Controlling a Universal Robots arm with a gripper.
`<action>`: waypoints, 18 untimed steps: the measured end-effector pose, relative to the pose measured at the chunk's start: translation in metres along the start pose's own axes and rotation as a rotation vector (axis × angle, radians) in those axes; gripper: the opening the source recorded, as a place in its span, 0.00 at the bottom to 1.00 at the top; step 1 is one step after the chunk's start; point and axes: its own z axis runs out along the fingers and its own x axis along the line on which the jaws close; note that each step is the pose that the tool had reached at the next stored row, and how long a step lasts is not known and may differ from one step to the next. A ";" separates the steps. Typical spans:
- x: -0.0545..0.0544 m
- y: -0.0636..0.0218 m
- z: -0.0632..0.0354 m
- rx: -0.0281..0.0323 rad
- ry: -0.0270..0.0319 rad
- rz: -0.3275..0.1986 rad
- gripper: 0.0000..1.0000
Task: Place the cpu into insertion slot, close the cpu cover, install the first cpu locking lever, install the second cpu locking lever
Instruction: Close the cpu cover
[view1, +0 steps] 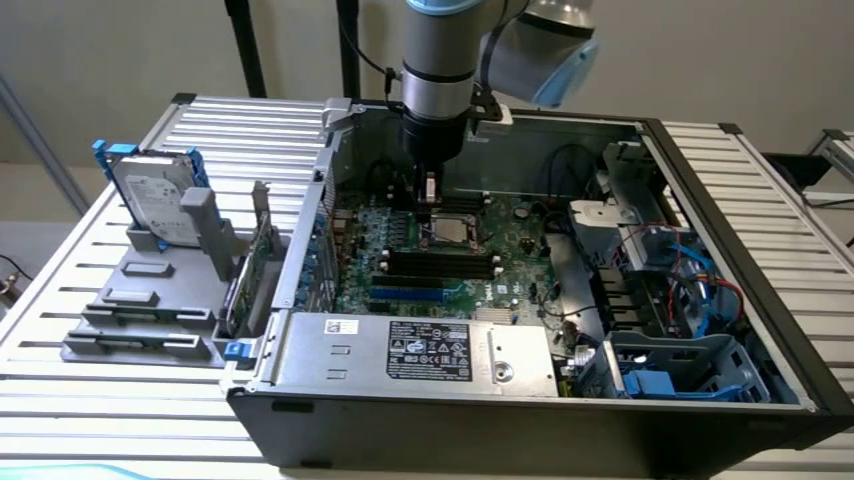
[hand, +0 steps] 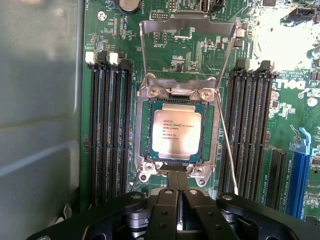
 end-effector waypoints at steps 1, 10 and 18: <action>0.000 0.0000 0.0000 0.0000 -0.0001 0.000 0.11; 0.000 0.0008 -0.0002 0.0000 0.0002 0.000 0.11; -0.002 0.0285 -0.0159 0.0163 0.0015 0.000 0.11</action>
